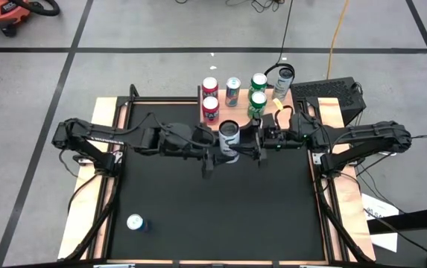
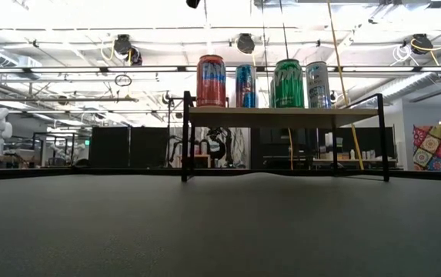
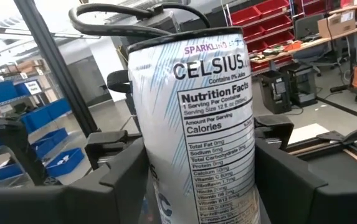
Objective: Place canned beverage on shelf
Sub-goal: Put the white blue soda can on the shelf aligned with the other white blue soda can
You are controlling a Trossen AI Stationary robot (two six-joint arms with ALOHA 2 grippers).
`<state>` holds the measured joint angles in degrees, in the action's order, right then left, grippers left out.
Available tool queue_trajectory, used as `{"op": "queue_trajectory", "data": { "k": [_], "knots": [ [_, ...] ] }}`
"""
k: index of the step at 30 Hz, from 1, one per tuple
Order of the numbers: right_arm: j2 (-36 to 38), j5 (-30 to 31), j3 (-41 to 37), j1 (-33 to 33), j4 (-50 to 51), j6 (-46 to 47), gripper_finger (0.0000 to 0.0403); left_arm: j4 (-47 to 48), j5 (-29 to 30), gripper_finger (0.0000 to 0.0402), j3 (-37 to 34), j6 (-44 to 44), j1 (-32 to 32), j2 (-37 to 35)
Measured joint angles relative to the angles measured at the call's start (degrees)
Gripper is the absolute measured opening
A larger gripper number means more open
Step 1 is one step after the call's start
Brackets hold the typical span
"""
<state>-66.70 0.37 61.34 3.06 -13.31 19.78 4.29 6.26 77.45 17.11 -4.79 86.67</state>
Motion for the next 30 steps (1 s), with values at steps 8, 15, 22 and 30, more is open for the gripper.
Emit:
{"op": "queue_trajectory", "data": {
  "k": [8,15,22,30],
  "knots": [
    [0.0,2.3,0.0,-0.2,4.4,-0.3,0.0273,4.2,2.2,0.0234,0.0,-1.3,0.5,0.0],
    [-0.6,4.7,0.0,-0.4,6.0,0.3,0.0328,12.4,6.7,0.0235,0.0,-1.5,0.6,0.0],
    [-0.9,5.8,0.0,-0.7,5.9,-1.3,0.0333,16.2,6.7,0.0234,-0.1,-4.2,0.7,0.0],
    [-2.5,5.6,0.1,-1.7,6.4,-2.0,0.0333,17.3,5.6,0.0234,-0.1,-5.6,0.7,2.2]
  ]
}}
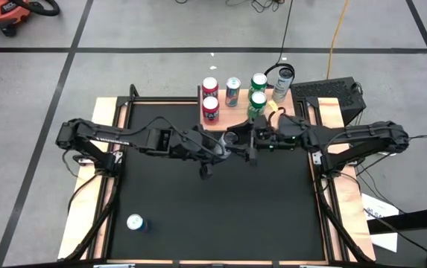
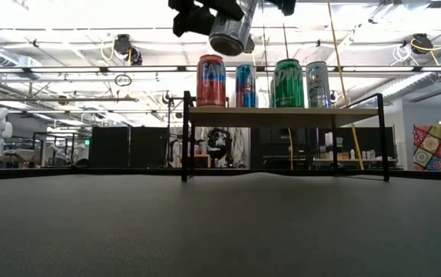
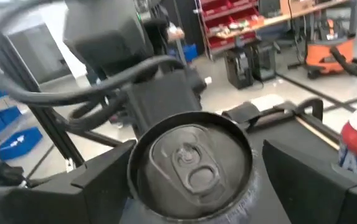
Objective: Place canned beverage on shelf
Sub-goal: Put the white blue soda can on the shelf aligned with the other white blue soda can
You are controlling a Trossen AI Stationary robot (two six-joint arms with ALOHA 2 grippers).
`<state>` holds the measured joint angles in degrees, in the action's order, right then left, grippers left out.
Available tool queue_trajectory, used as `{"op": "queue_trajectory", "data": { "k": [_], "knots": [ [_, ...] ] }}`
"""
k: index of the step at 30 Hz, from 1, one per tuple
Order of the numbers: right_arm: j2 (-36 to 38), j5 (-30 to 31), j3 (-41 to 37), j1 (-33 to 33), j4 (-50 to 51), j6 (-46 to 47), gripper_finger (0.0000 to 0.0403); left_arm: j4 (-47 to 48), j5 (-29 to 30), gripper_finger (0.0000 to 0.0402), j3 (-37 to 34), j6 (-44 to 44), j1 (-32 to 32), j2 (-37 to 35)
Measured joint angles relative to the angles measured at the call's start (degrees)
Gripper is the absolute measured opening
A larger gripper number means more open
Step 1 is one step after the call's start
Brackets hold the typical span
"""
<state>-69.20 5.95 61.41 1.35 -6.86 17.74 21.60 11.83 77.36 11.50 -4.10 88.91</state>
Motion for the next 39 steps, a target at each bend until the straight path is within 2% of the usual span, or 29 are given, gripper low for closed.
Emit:
{"op": "queue_trajectory", "data": {
  "k": [5,13,16,19,23,26,30,39],
  "knots": [
    [-1.5,0.0,0.0,0.0,1.3,1.4,0.0317,0.2,-0.1,0.0234,0.0,0.0,0.0,0.5],
    [-1.0,0.1,0.0,-0.1,1.7,1.5,0.0254,-0.2,-0.1,0.0236,0.0,0.2,0.1,0.4],
    [0.0,0.2,0.0,-0.7,3.7,1.9,0.0249,-0.3,-0.1,0.0237,0.0,0.5,0.1,0.4],
    [2.5,0.7,0.1,-2.1,9.1,3.7,0.0249,-0.2,-0.6,0.025,0.1,2.9,0.6,-1.1],
    [5.4,1.6,2.9,-5.4,17.1,4.8,0.0248,-0.7,0.7,0.029,0.2,6.1,2.7,-3.9],
    [6.2,5.1,7.0,-7.8,29.0,1.5,0.0248,0.9,0.8,0.0322,0.2,8.2,4.3,-5.4],
    [5.8,7.0,16.3,-10.7,42.7,-0.8,0.0248,3.9,0.4,0.0353,0.3,8.1,6.1,-5.8],
    [5.9,6.3,29.7,-16.2,64.3,-1.5,0.0248,4.2,0.4,0.0363,0.2,7.7,6.8,-7.9]
  ]
}}
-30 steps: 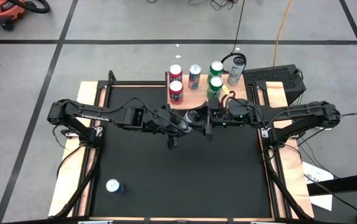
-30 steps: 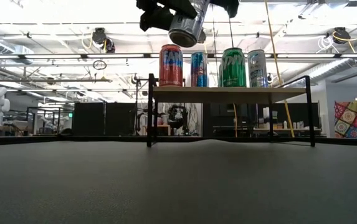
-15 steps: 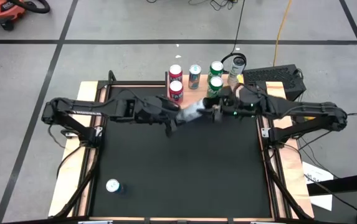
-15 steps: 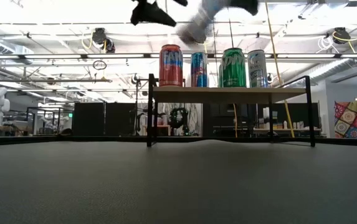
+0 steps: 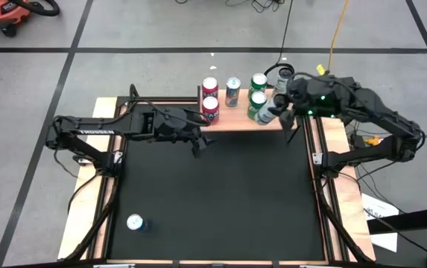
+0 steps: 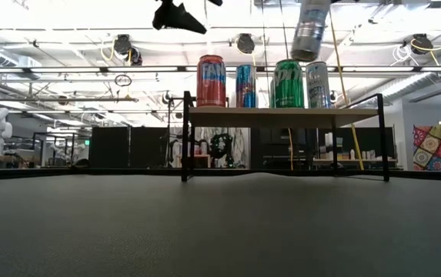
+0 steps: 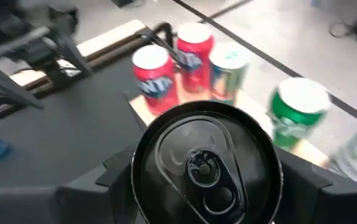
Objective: Place canned beverage on shelf
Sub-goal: Put the white blue soda can on the shelf aligned with the other white blue soda can
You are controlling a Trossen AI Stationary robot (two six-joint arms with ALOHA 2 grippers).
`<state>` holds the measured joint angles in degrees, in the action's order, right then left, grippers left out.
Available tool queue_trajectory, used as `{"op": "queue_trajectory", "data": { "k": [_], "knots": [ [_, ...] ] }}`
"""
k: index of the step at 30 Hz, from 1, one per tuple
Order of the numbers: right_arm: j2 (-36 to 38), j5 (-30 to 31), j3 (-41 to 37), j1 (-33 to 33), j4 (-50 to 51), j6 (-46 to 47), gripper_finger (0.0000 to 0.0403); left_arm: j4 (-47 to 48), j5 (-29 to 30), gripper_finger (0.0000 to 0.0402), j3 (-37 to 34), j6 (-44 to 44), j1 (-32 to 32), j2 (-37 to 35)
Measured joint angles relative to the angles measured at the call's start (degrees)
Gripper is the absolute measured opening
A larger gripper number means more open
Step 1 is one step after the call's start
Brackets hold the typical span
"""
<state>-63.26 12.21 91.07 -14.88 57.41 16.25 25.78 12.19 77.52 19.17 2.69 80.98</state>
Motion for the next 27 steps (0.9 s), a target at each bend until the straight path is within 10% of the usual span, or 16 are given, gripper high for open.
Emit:
{"op": "queue_trajectory", "data": {
  "k": [11,27],
  "knots": [
    [-0.4,3.9,-3.7,-10.8,6.8,-4.6,0.0248,0.3,0.1,0.0363,0.0,-3.0,2.3,-0.6],
    [-0.4,-9.1,-11.9,-27.0,-0.1,-14.4,0.0249,2.5,0.0,0.0364,0.0,-4.6,3.3,-0.6]
  ]
}}
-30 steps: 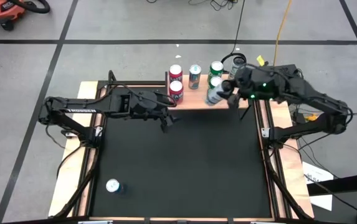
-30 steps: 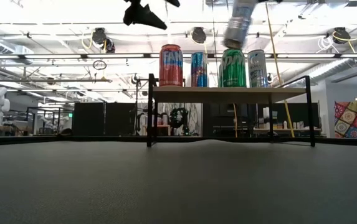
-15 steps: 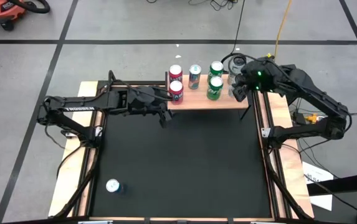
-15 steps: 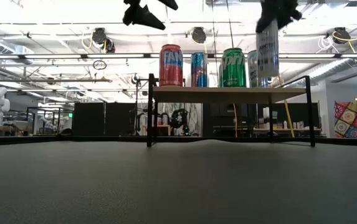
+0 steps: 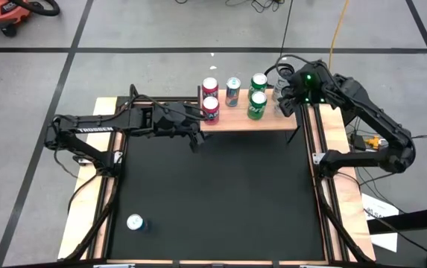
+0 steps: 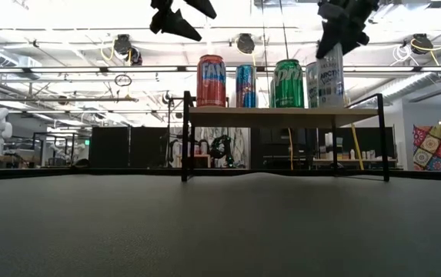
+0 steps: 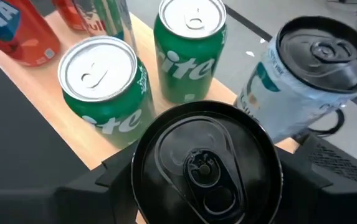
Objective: Place canned beverage on shelf
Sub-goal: Put the white blue soda can on the shelf aligned with the other white blue soda can, then put the blue soda can on the shelf aligned with the other blue soda can
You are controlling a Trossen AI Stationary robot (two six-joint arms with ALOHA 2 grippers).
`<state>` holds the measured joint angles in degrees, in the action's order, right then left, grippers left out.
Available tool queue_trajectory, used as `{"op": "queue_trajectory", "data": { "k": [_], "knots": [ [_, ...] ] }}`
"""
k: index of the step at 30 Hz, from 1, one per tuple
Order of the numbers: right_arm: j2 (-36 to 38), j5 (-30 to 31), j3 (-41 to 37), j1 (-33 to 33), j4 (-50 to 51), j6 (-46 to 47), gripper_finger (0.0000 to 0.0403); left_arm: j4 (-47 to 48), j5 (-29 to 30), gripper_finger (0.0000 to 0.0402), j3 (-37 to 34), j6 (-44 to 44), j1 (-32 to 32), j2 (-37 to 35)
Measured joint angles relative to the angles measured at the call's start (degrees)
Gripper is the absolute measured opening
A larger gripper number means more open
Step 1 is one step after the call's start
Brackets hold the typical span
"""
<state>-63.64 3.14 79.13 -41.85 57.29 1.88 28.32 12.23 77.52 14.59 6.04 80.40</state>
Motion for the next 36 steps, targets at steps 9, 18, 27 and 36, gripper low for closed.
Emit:
{"op": "queue_trajectory", "data": {
  "k": [9,18,27,36],
  "knots": [
    [-2.2,-5.0,0.0,-3.8,-0.1,-1.6,0.0256,0.1,0.0,0.0364,0.0,-0.4,1.1,0.0],
    [-1.8,-4.7,0.1,-4.7,-1.4,-2.0,0.0319,2.9,-1.0,0.0364,0.0,0.1,1.1,-1.0],
    [3.9,-4.8,0.1,-4.6,-4.4,0.7,0.0322,4.2,1.9,0.0364,0.0,1.6,1.1,-8.1],
    [12.2,-4.8,0.1,-1.5,-11.6,5.4,0.0322,9.7,3.3,0.0363,0.0,2.8,-0.4,-13.5]
  ]
}}
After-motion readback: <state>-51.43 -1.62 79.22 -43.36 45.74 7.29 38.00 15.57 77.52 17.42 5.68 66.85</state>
